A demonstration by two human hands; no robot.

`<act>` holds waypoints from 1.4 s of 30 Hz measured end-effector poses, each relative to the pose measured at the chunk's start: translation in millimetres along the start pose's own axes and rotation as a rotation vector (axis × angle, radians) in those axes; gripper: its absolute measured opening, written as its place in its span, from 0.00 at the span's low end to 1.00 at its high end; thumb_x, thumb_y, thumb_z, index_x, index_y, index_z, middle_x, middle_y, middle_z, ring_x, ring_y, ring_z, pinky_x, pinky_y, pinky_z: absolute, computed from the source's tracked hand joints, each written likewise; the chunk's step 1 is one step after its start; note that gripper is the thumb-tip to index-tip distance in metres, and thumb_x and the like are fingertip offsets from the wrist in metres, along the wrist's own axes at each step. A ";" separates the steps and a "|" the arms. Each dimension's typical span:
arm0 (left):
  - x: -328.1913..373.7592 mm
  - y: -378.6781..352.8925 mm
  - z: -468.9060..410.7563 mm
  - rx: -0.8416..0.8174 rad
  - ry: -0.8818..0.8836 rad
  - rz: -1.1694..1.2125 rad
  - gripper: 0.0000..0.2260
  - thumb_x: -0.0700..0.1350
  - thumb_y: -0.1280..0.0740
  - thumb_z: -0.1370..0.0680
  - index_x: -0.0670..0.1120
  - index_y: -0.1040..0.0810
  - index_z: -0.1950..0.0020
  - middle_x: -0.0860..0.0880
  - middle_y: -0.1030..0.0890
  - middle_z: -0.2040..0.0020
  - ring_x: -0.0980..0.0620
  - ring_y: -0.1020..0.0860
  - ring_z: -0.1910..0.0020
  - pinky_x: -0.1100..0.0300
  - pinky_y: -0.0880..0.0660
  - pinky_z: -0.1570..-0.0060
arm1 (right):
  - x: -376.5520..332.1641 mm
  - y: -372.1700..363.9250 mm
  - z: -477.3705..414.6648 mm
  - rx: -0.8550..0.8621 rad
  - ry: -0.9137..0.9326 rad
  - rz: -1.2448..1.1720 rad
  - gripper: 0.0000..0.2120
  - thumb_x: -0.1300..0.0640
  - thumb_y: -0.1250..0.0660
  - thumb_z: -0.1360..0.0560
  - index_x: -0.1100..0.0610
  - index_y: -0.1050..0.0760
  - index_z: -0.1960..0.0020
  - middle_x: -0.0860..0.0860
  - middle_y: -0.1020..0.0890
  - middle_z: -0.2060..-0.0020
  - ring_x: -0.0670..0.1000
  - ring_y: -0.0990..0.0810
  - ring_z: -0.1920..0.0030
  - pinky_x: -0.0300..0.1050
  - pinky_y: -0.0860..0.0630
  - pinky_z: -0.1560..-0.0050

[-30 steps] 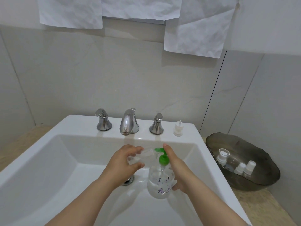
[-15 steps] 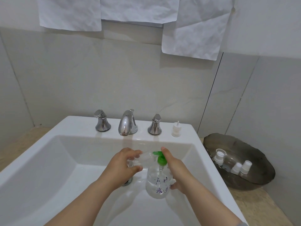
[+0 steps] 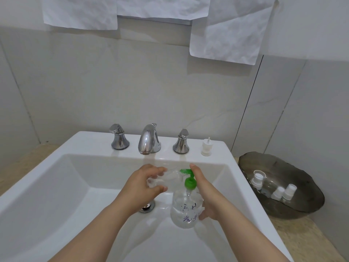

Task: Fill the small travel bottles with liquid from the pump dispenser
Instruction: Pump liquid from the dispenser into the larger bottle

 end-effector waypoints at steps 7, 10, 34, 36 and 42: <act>-0.6 -0.5 0.6 0.002 0.005 -0.009 0.19 0.42 0.25 0.30 0.56 0.21 0.43 0.57 0.23 0.49 0.60 0.24 0.49 0.71 0.32 0.50 | -0.2 -0.5 4.8 -0.017 0.006 -0.024 0.35 0.27 0.42 0.30 0.46 0.33 0.30 0.53 0.33 0.29 0.63 0.36 0.29 0.67 0.38 0.34; 0.2 -1.1 1.0 0.002 0.002 -0.017 0.19 0.42 0.25 0.30 0.57 0.21 0.43 0.56 0.23 0.48 0.60 0.24 0.49 0.72 0.32 0.51 | -1.1 1.0 6.6 -0.002 0.025 -0.031 0.29 0.29 0.42 0.28 0.47 0.31 0.36 0.52 0.30 0.36 0.62 0.32 0.35 0.65 0.36 0.36; -0.1 -0.7 1.7 -0.011 0.005 -0.047 0.18 0.43 0.25 0.30 0.57 0.21 0.43 0.58 0.23 0.49 0.62 0.25 0.49 0.75 0.33 0.54 | 0.8 0.9 3.5 -0.001 0.021 -0.003 0.34 0.27 0.40 0.31 0.47 0.30 0.33 0.52 0.29 0.35 0.62 0.30 0.36 0.64 0.33 0.38; 0.5 0.0 0.5 -0.007 -0.005 -0.041 0.18 0.42 0.25 0.30 0.56 0.21 0.43 0.58 0.23 0.49 0.61 0.24 0.49 0.75 0.33 0.54 | -0.3 1.1 3.1 -0.012 -0.005 -0.008 0.32 0.27 0.42 0.30 0.46 0.31 0.34 0.52 0.31 0.31 0.64 0.34 0.31 0.66 0.35 0.36; 0.4 0.9 -0.4 -0.005 -0.012 -0.036 0.19 0.42 0.25 0.31 0.57 0.21 0.43 0.58 0.23 0.49 0.62 0.24 0.50 0.74 0.34 0.54 | 0.1 2.2 -2.1 -0.019 -0.019 -0.024 0.31 0.28 0.42 0.29 0.47 0.31 0.34 0.52 0.29 0.39 0.62 0.30 0.35 0.65 0.37 0.33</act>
Point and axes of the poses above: each hand's wrist, its own z-axis away from the middle knuckle, its own y-axis out of the back of the hand, x = y × z, the point moved 3 cm from there along -z, towards the middle knuckle
